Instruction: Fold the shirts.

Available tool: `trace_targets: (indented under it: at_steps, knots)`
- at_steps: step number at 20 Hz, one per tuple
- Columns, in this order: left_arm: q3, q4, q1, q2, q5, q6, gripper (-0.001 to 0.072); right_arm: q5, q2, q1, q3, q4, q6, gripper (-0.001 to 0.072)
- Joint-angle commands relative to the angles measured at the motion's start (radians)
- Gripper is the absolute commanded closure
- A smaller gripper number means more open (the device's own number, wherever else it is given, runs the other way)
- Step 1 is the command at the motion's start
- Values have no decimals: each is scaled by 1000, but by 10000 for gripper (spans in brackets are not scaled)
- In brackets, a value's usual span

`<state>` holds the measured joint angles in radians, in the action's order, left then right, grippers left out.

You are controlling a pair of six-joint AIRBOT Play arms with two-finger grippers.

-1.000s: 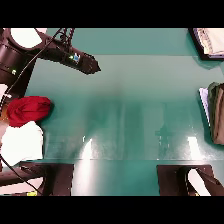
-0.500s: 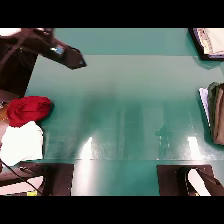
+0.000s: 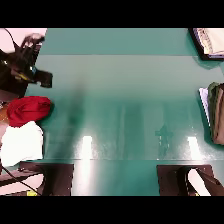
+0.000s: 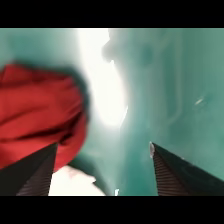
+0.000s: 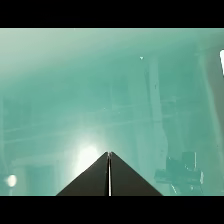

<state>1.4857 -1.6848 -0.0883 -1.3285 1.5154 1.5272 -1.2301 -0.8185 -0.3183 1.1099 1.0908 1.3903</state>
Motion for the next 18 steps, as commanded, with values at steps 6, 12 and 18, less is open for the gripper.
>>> trace_targets:
  at_steps: [6, 12, 18]
  knots:
    - [-436, -63, 146, 1, -304, 46, 31, 1, 0, 0, 0, 0, 1, 691]
    - [-261, -42, 146, 2, -281, 43, 679, 6, 0, 0, 0, -1, 1, 691]
    - [234, 478, 8, 92, -248, -308, 681, 57, 3, 0, 80, 0, 1, 692]
